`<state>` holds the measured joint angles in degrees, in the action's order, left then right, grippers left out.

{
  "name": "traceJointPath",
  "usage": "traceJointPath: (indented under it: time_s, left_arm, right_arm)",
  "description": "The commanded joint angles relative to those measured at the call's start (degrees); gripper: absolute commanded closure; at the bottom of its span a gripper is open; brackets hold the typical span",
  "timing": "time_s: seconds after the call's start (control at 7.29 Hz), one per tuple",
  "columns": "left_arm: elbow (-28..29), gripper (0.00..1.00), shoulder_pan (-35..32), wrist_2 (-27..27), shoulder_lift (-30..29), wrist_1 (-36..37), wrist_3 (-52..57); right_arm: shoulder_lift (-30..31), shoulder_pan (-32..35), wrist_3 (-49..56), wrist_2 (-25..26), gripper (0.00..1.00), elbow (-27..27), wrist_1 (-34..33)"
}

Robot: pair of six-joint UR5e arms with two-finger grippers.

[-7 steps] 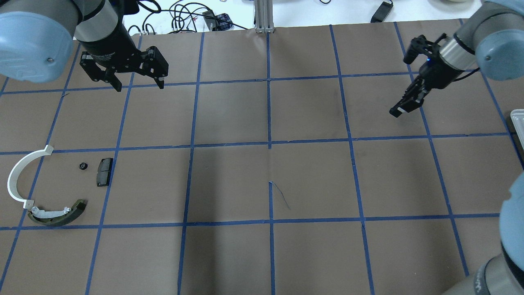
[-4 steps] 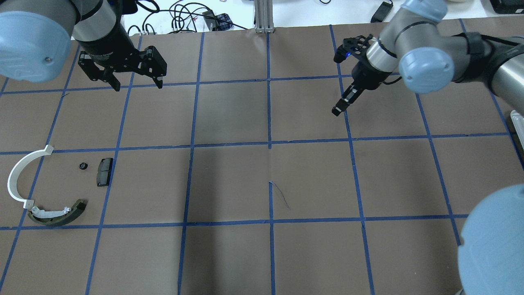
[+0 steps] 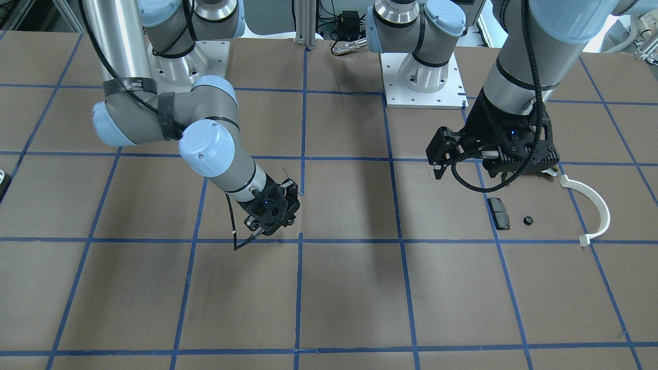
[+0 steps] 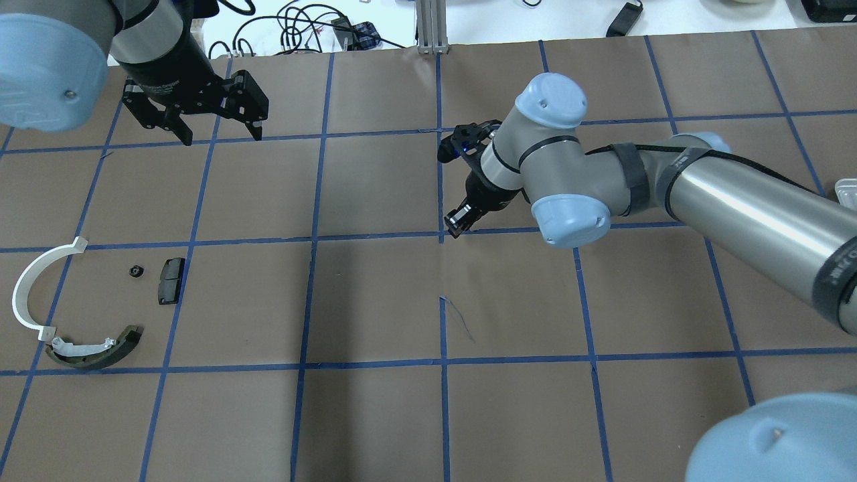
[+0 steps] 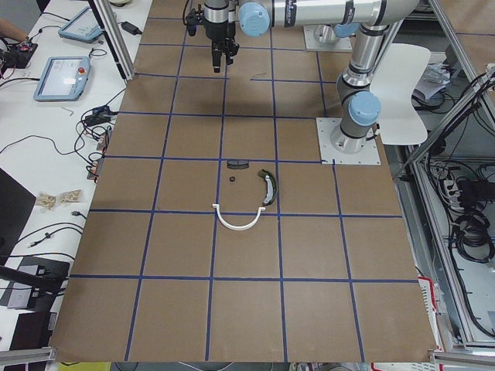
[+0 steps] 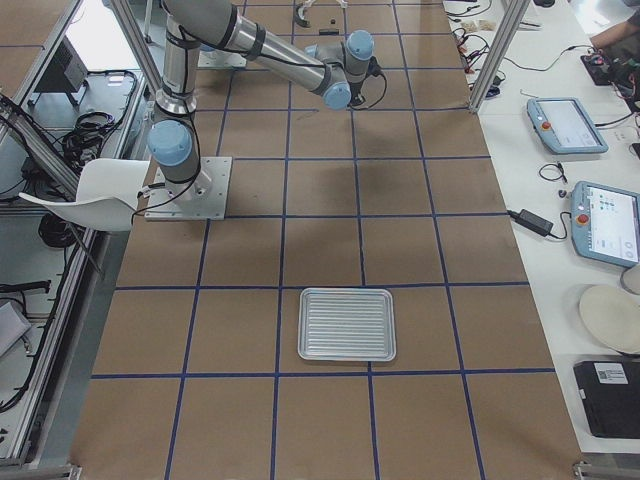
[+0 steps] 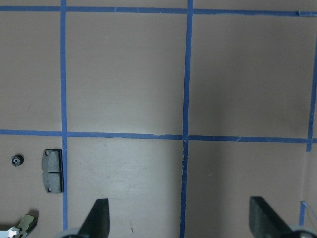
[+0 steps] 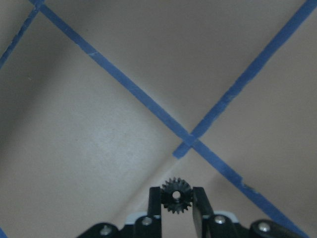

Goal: Place bearing gear from tray to pile

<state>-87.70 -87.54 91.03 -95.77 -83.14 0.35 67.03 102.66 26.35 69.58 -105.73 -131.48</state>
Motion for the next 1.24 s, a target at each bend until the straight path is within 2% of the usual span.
traceJointPath:
  time_s: [0.0,0.27,0.41,0.55,0.69,0.96,1.1]
  left_arm:
    - [-0.3,0.0,0.1,0.0,-0.1,0.0,0.0]
    - [-0.2,0.0,0.0,0.0,-0.3,0.0,0.0]
    - [-0.4,0.0,0.0,-0.1,-0.3,0.0,0.0]
    - [-0.3,0.0,0.0,-0.1,-0.6,0.0,0.0]
    - [-0.3,0.0,-0.3,-0.1,-1.1,0.0,0.0]
    - [-0.1,0.0,-0.7,-0.1,-1.9,0.0,-1.0]
    - [-0.3,0.0,-1.3,-0.4,-2.2,-0.3,-2.6]
  right_arm:
    - [-0.5,4.6,-7.6,-0.5,1.0,-2.3,-2.2]
    - [-0.8,8.1,-11.8,-1.0,1.0,-2.5,-4.0]
    - [-0.9,8.3,-11.9,-0.9,0.96,-2.5,-4.1]
    - [-0.8,8.3,-12.1,-0.9,0.05,-2.5,-8.0]
    - [-1.0,8.2,-12.1,-0.2,0.0,-2.7,-11.4]
    - [-0.2,6.9,-12.2,0.2,0.0,-2.4,-11.3]
    - [0.1,5.9,-12.7,2.4,0.0,-2.0,-11.3]
